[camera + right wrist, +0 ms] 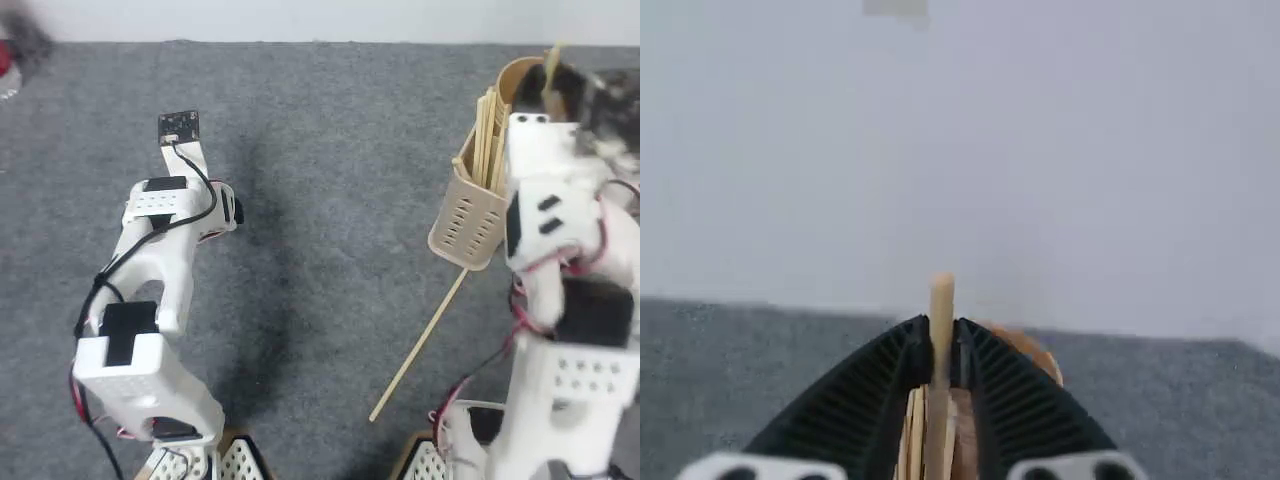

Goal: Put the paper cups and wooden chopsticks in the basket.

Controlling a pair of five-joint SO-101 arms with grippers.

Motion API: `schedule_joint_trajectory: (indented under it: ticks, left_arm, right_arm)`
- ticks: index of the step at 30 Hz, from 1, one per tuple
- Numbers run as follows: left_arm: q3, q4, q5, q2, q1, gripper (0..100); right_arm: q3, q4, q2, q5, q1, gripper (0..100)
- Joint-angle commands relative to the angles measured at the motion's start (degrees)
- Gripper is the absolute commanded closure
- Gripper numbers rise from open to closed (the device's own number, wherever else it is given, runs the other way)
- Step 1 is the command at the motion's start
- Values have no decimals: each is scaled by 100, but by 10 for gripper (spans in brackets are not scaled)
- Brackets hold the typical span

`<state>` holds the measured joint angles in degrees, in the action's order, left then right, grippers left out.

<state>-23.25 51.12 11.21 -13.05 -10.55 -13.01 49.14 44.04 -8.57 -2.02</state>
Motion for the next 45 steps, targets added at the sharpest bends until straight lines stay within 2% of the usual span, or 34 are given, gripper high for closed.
schedule_joint_trajectory:
  ticks: [1,3,5,9,12,16,21,26,29,35,39,41,45]
  left_arm:
    - [22,-105,53,299,53,791]
    - [22,-105,53,299,53,791]
    - [22,-105,53,299,53,791]
    - [22,-105,53,299,53,791]
    - [22,-105,53,299,53,791]
    - [22,-105,53,299,53,791]
    - [22,-88,53,299,53,791]
    - [22,-79,53,290,53,791]
    - [13,-79,53,290,44,791]
    - [13,-79,53,290,35,791]
    - [13,-88,53,290,44,791]
    - [13,-88,53,290,44,791]
    - [13,-88,53,290,35,791]
  right_arm:
    - [-35,40,22,35,-66,765]
    - [70,259,31,-88,-40,705]
    - [396,822,84,-325,40,734]
    - [1257,2519,312,-308,479,790]
    - [1582,3697,356,-97,664,790]
    - [1178,4796,259,308,690,790]
    - [-97,5059,-286,387,690,790]
    - [-1486,4040,-1051,229,699,793]
    - [-1978,3512,-1481,-422,910,793]
    - [-2444,3451,-2105,-1275,1745,793]
    - [-2479,3459,-2343,-2154,1895,794]
    - [-2505,3538,-2396,-3130,1868,794]
    - [-2664,3802,-2396,-5855,1604,794]
